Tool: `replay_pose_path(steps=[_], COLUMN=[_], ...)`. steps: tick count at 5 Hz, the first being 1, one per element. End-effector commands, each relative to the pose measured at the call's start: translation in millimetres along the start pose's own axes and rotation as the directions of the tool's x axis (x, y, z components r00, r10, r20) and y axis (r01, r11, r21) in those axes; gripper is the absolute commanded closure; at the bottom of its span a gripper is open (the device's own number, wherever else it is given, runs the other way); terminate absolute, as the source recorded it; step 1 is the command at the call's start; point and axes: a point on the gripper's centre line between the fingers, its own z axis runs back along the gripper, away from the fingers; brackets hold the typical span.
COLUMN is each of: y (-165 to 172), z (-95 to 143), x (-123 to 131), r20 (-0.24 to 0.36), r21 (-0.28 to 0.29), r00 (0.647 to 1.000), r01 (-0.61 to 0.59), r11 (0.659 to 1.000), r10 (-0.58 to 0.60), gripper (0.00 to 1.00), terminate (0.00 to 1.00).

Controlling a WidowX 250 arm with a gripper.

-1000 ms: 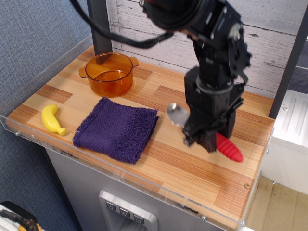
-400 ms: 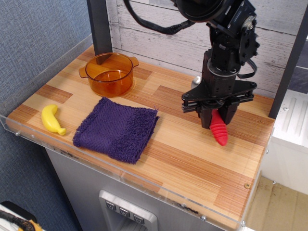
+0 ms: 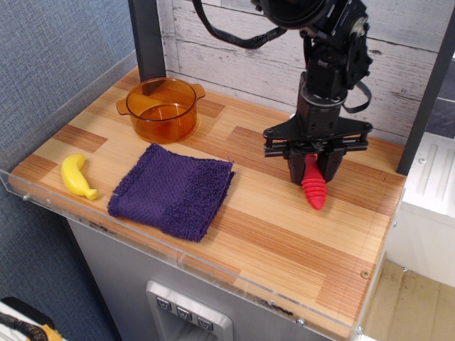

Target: Rotate the spoon and move it toward the back of the counter.

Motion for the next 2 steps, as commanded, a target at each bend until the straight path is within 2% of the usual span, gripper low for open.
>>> replay_pose_path(steps=[1,2], y=[-8.4,-5.3], z=[6.0,5.6], x=[6.9,6.2], r20=[0.016,-0.008], r21=[0.011,0.052], r00=[0.997,0.986], r01=[0.072,0.168], r11=[0.997,0.984], r10=[-0.073,-0.168], gripper=[1.00,1.00], terminate=[0.00,0.00])
